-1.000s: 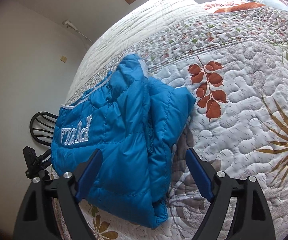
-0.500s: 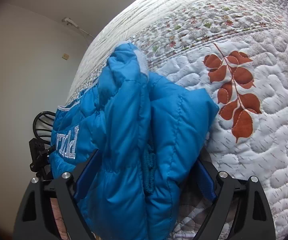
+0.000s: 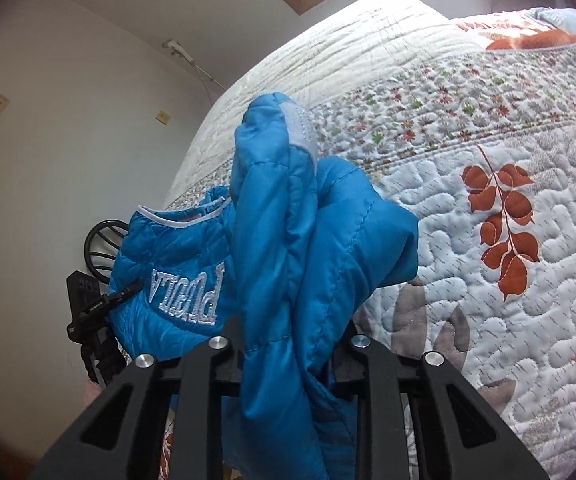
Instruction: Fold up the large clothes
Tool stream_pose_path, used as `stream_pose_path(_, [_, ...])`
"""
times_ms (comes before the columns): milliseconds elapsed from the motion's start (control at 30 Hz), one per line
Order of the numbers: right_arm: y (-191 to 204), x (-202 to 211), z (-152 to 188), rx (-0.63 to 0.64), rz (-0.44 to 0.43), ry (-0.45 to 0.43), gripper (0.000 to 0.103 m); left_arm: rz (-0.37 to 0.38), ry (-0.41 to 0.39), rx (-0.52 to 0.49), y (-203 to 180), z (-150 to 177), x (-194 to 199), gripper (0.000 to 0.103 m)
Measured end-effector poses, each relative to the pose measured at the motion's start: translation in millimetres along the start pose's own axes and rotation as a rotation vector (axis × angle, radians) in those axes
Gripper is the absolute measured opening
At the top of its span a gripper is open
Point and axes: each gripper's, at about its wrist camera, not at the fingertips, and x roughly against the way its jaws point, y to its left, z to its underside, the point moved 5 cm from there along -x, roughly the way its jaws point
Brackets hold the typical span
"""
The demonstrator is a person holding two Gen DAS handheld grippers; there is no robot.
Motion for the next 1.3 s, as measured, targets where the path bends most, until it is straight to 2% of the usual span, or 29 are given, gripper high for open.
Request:
stream_pose_path(167, [44.5, 42.6, 8.3, 0.085, -0.007, -0.053, 0.023, 0.020, -0.074, -0.081, -45.9, 6.8, 48.8, 0.016])
stream_pose_path(333, [77.1, 95.8, 44.3, 0.141, -0.021, -0.075, 0.023, 0.031, -0.115, -0.144, -73.1, 35.3, 112.4, 0.016])
stream_pose_path(467, [100.2, 124.2, 83.7, 0.175, -0.034, -0.082, 0.023, 0.018, -0.125, -0.183, -84.0, 78.2, 158.4, 0.016])
stream_pose_path(667, [106.4, 136.3, 152.9, 0.165, -0.042, -0.021, 0.023, -0.041, -0.070, -0.219, -76.8, 150.8, 198.0, 0.017])
stream_pose_path(867, [86.8, 126.9, 215.1, 0.123, -0.006, 0.025, 0.024, -0.107, 0.001, -0.223, -45.7, 210.7, 192.5, 0.018])
stream_pose_path(1033, [46.3, 103.7, 238.6, 0.035, 0.043, 0.064, 0.025, -0.143, 0.045, -0.192, 2.6, 235.2, 166.8, 0.022])
stream_pose_path(1167, [3.2, 75.7, 246.4, -0.085, -0.019, 0.102, 0.031, -0.077, 0.056, -0.129, 33.4, 245.4, 150.8, 0.033])
stream_pose_path(1300, [-11.8, 66.1, 251.1, -0.126, -0.081, 0.088, 0.035, -0.042, 0.045, -0.089, 47.8, 249.7, 142.4, 0.043])
